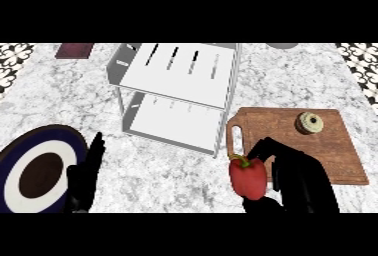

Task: Pick the bell pepper from the cutting board and place it in the tiered basket

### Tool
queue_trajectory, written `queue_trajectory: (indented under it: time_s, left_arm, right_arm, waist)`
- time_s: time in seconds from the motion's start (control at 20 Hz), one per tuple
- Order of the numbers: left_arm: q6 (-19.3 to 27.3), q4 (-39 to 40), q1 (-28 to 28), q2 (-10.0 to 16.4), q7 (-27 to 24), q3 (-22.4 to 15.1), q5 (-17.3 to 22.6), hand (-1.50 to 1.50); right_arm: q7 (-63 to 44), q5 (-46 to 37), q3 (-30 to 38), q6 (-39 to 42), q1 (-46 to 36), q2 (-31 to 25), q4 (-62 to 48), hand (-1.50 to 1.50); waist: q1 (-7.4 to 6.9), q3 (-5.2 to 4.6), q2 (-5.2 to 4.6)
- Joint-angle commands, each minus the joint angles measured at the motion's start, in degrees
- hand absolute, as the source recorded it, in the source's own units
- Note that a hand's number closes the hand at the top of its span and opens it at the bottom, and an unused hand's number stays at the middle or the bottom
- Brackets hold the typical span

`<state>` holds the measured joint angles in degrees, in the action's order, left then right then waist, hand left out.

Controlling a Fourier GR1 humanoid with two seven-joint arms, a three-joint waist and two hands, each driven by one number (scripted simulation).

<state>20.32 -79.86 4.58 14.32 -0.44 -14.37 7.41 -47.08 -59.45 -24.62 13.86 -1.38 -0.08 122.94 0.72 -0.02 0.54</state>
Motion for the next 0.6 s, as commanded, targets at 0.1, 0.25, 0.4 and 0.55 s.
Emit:
queue_trajectory:
  time_s: [0.1, 0.25, 0.4, 0.55]
  left_arm:
    - [-0.8, -0.3, 0.8, 0.2, -0.2, 0.3, -0.1, 0.0]
    - [-2.7, 0.7, -1.7, 0.3, 0.7, 1.8, 1.0, 0.0]
    - [-0.7, 5.7, -2.6, -1.5, -1.9, 1.5, -1.4, 0.0]
    - [-2.3, 1.7, -0.3, -0.9, -0.9, 1.2, -0.5, 0.0]
  right_arm:
    - [-6.5, -1.0, 1.8, 10.9, -9.9, -1.3, 18.3, 1.5]
    - [-9.7, 0.8, 3.9, 18.6, -15.3, -1.4, 20.9, 1.5]
    - [-16.8, 3.9, 5.9, 22.3, -26.9, 0.0, 18.1, 1.5]
    - [-21.7, 7.0, 8.7, 23.0, -35.3, 0.1, 14.1, 1.5]
  waist:
    - [-0.44, -0.07, -0.22]
    - [-0.5, -0.05, -0.38]
    - [-0.51, -0.12, -0.4]
    - [-0.97, -0.08, -0.3]
